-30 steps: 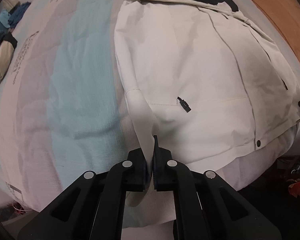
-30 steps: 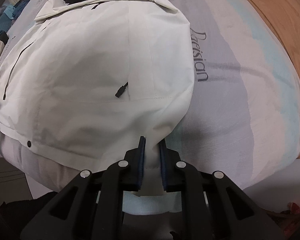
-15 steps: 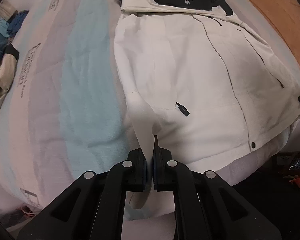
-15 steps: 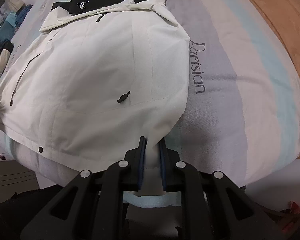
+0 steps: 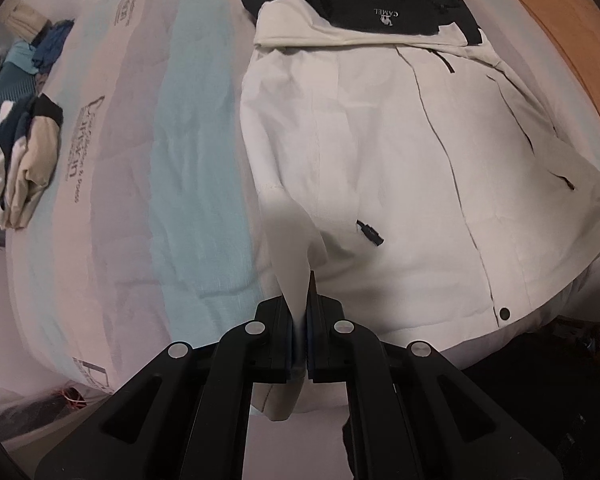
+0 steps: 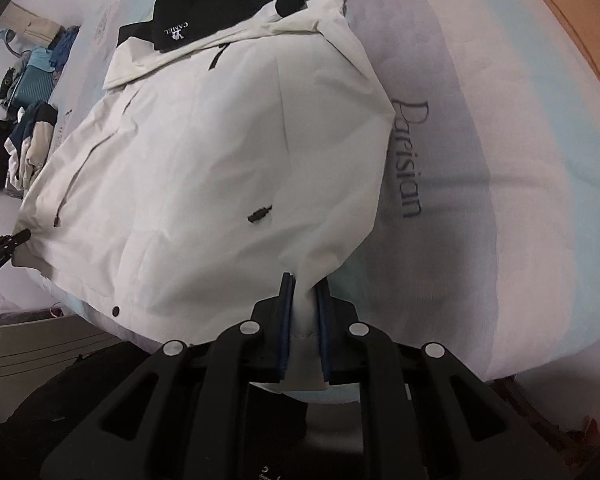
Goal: Fold large clothes
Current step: 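Lift the gripped hem with both tools and fold it over toward the hood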
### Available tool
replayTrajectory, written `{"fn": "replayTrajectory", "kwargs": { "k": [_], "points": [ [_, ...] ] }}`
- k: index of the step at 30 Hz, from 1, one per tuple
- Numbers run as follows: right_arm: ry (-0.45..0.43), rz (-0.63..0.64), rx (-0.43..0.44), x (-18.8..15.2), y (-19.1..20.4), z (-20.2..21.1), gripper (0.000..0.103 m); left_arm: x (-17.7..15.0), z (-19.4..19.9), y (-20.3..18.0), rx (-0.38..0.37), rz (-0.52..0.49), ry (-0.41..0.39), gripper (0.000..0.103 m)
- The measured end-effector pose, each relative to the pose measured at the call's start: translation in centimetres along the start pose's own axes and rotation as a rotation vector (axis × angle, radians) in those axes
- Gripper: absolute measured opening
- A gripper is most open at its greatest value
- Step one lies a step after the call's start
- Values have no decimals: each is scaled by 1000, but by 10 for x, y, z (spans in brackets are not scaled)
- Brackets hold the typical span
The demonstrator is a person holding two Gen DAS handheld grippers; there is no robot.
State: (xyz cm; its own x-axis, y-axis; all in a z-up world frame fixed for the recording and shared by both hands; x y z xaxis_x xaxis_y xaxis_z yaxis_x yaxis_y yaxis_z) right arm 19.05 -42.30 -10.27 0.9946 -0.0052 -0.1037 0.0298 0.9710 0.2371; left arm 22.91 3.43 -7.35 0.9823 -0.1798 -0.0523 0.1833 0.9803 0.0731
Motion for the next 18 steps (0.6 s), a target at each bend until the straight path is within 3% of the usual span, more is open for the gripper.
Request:
{"fn": "replayTrajectory", "kwargs": {
  "k": [10, 18],
  "points": [
    [-15, 18, 40, 37, 11, 29, 10, 28, 16, 12, -29, 15, -14, 3],
    [-116, 37, -5, 97, 7, 66, 9, 84, 35, 38, 14, -25, -118, 3]
  ]
}}
Point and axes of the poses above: each gripper's, at about its wrist camera, not at the fingertips, and z roughly against the way its jaws point, y to its left, x to its top, the point moved 5 cm from there along -z, roughly the way its jaws point, and after that the axes turned 11 degrees about y, right-handed, at the moved point
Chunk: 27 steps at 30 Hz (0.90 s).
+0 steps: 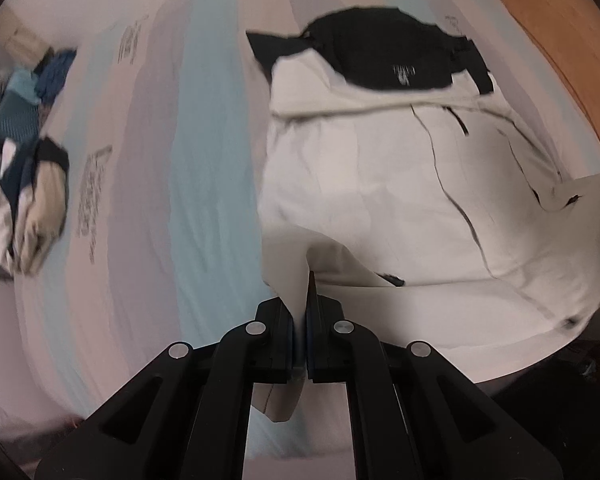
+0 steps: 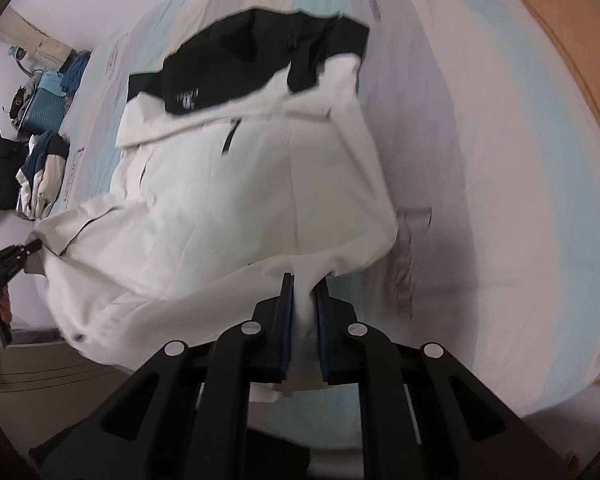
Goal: Fold large clothes
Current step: 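Lift the gripped hem with both tools and fold it over toward the hood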
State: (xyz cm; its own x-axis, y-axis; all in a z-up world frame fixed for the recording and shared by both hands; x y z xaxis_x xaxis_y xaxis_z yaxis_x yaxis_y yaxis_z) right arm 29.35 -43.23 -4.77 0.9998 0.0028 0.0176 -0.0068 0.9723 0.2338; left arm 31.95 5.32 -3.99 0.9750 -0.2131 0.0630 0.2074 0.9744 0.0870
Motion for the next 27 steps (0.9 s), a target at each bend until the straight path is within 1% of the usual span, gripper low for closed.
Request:
{"fn": "replayTrajectory", "kwargs": {
  "k": [3, 7, 11, 14, 17, 21, 23, 27],
  "points": [
    [-39, 14, -21, 26, 1, 6, 9, 24, 2, 9, -3, -3, -35, 3],
    [-76, 8, -19, 60, -1, 9, 9, 58, 1, 18, 0, -18, -86, 3],
    [-106, 9, -19, 89, -1, 11, 9, 91, -4, 28, -16, -20, -112, 2],
    [-118, -12, -15, 110, -5, 10, 9, 111, -7, 31, -4, -33, -129, 2],
    [-133, -22, -11, 128, -7, 11, 9, 127, -11, 35, 11, -43, -133, 2],
    [-142, -57, -5, 149, -13, 10, 9, 146, -20, 44, 5, -38, -116, 2],
    [-147, -72, -4, 160, -16, 8, 9, 159, -24, 44, 22, -59, -123, 2],
    [-147, -91, -4, 182, -22, 2, 9, 184, -29, 45, 10, -58, -125, 3]
  ]
}}
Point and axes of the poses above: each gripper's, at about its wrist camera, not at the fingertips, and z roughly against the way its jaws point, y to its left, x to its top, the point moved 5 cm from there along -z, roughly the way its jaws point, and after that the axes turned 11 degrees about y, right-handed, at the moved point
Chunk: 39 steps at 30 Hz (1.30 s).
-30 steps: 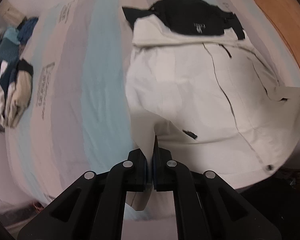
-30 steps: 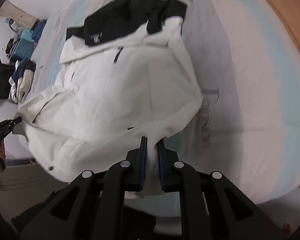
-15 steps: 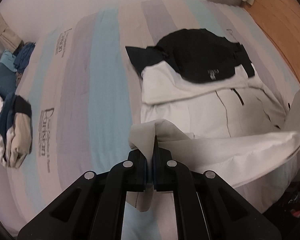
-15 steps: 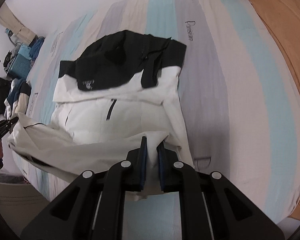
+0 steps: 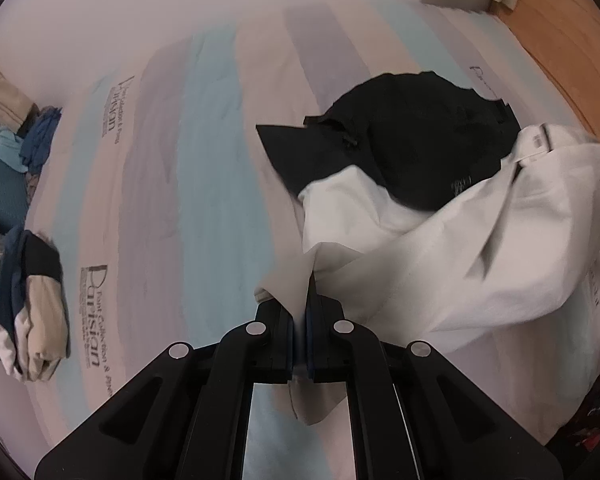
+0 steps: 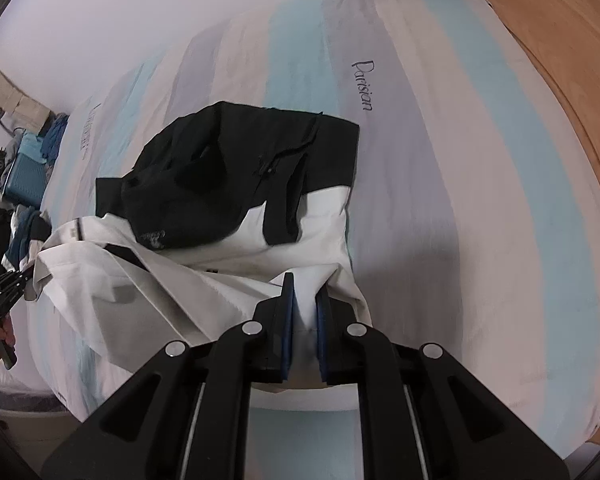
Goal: Fold large clothes
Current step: 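Lift the gripped hem with both tools and fold it over toward the hood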
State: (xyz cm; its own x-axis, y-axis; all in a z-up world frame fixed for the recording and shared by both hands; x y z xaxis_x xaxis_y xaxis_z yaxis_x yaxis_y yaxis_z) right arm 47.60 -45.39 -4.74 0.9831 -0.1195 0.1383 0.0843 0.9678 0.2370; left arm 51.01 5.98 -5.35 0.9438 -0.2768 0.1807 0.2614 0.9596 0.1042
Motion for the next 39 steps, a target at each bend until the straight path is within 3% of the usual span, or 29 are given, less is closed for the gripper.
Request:
{"fn": "replayTrajectory", "kwargs": {
  "k": [22, 32, 39],
  "points": [
    [12, -12, -44, 139, -2, -50, 9, 138, -49, 17, -36, 35, 1, 3],
    [2, -12, -64, 182, 5, -74, 9, 178, -74, 31, -68, 104, -4, 3],
    [-13, -2, -89, 207, 6, -87, 9, 196, -93, 35, -17, 84, -3, 3]
  ]
}}
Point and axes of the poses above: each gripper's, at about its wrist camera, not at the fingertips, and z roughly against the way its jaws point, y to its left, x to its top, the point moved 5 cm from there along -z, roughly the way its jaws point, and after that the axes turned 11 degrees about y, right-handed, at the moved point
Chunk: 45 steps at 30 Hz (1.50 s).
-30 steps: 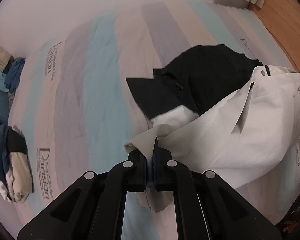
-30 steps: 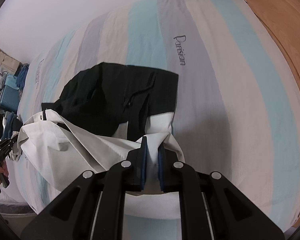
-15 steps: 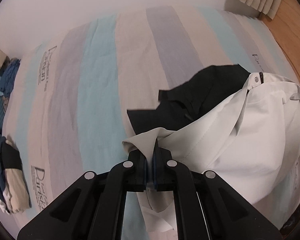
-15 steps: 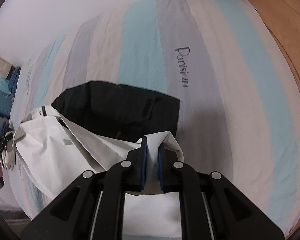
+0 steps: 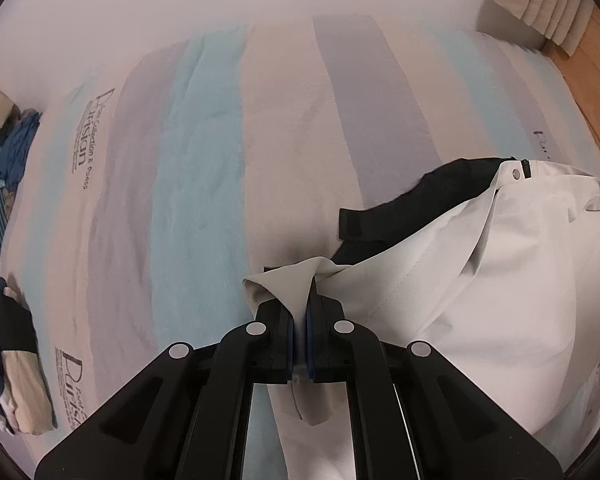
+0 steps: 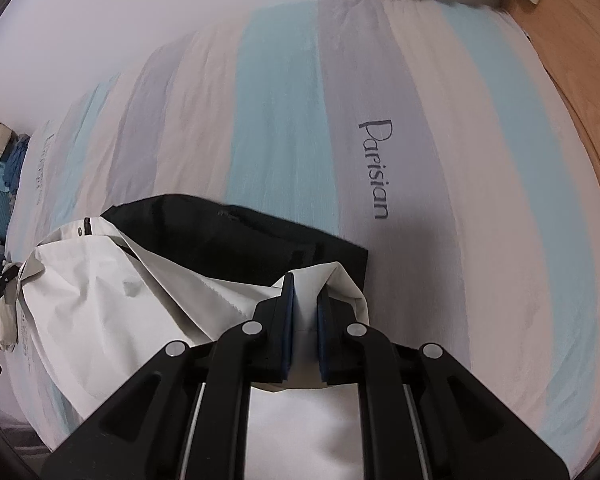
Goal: Fold large clothes
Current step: 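Lift the gripped hem with both tools and fold it over toward the hood, then lower the folded hem onto the jacket and open both tools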
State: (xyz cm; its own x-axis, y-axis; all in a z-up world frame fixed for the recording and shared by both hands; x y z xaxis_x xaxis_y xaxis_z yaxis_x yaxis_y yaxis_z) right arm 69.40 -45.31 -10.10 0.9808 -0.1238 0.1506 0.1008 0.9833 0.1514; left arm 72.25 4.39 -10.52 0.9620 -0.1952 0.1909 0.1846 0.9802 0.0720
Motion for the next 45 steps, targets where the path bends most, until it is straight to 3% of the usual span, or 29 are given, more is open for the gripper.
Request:
{"fn": "replayTrajectory", "kwargs": {
  "k": [16, 20, 32, 45],
  "points": [
    [-15, -47, -68, 51, -6, -50, 9, 47, -56, 7, 52, 17, -4, 3],
    [-2, -56, -87, 52, -10, -66, 9, 51, -77, 3, 74, 12, 1, 3],
    [41, -56, -146, 53, -8, -115, 9, 57, -130, 2, 40, 27, 73, 3],
    [60, -33, -207, 54, 2, -135, 9, 61, -148, 2, 10, 34, 107, 5]
  ]
}}
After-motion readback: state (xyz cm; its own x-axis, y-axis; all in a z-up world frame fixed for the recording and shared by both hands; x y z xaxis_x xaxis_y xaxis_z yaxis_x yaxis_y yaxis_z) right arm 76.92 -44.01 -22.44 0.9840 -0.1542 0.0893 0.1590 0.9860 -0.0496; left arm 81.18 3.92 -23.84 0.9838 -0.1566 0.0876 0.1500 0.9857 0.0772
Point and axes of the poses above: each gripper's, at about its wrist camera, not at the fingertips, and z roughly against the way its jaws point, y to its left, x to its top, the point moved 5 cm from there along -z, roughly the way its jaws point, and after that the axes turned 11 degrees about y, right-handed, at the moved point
